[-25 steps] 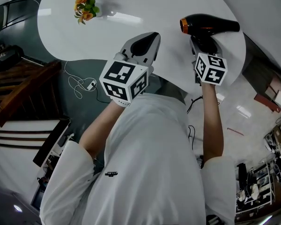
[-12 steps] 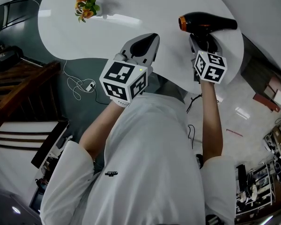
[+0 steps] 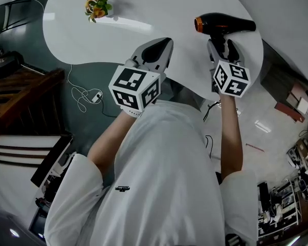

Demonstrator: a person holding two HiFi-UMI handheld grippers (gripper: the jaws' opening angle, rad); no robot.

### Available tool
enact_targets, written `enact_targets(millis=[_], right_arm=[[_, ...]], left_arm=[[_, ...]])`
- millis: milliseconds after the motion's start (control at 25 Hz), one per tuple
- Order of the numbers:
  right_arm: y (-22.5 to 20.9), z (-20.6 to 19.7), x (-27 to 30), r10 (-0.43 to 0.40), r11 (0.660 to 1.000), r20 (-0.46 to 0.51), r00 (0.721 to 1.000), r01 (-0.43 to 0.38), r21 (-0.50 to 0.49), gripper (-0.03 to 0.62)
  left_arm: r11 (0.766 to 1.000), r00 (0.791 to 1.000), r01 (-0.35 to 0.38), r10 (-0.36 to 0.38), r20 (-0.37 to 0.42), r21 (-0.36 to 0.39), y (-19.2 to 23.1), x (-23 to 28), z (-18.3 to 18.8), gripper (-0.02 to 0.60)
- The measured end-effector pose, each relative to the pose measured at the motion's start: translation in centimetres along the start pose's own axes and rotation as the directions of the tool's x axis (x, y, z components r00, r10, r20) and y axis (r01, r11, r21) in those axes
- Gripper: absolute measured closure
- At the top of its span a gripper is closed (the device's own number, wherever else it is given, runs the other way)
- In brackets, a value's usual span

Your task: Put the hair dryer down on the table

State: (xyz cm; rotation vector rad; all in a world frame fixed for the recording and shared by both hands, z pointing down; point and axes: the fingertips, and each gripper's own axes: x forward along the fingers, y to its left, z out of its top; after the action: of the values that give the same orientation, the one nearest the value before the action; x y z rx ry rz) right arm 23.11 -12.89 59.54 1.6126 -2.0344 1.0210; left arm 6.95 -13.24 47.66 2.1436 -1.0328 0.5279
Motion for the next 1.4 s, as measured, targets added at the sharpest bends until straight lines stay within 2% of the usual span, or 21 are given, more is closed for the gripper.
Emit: enact_targets(millis=[240, 480, 680, 1000, 1400], right_arm=[[1.5, 2.2, -2.5, -0.008, 1.000, 0.076, 0.997, 0.009, -0.016, 0.283], [3.3, 3.5, -4.4, 0.012, 0.999, 0.106, 0.994, -0.007, -0.046, 0.292], [4.5, 4.4, -6.2, 0.016, 0.997, 0.134, 0.991, -0.006, -0.075, 0.346], [5.3, 6.0, -9.5, -0.010, 0.994, 0.193, 0.981, 0.030, -0.102, 0.573], [8.3, 8.9, -13.5, 0.055, 0.991, 0.272, 0.961, -0.020, -0.130, 0.582]], left_arm=[[1.000, 1.000, 0.002, -0.002, 0.025, -0.001, -0.3, -1.4, 0.5, 0.572], [1.000, 0.999, 0.004, -0.004, 0.048, -0.002, -0.5, -2.8, 0.6, 0.572], [1.000, 0.997, 0.008, -0.008, 0.078, -0.004, -0.8, -4.2, 1.1, 0.572], [1.000, 0.992, 0.009, -0.007, 0.129, -0.020, -1.2, -6.4, 1.5, 0.572], [1.000, 0.982, 0.011, -0.008, 0.187, -0.019, -2.0, -9.0, 2.2, 0.572]])
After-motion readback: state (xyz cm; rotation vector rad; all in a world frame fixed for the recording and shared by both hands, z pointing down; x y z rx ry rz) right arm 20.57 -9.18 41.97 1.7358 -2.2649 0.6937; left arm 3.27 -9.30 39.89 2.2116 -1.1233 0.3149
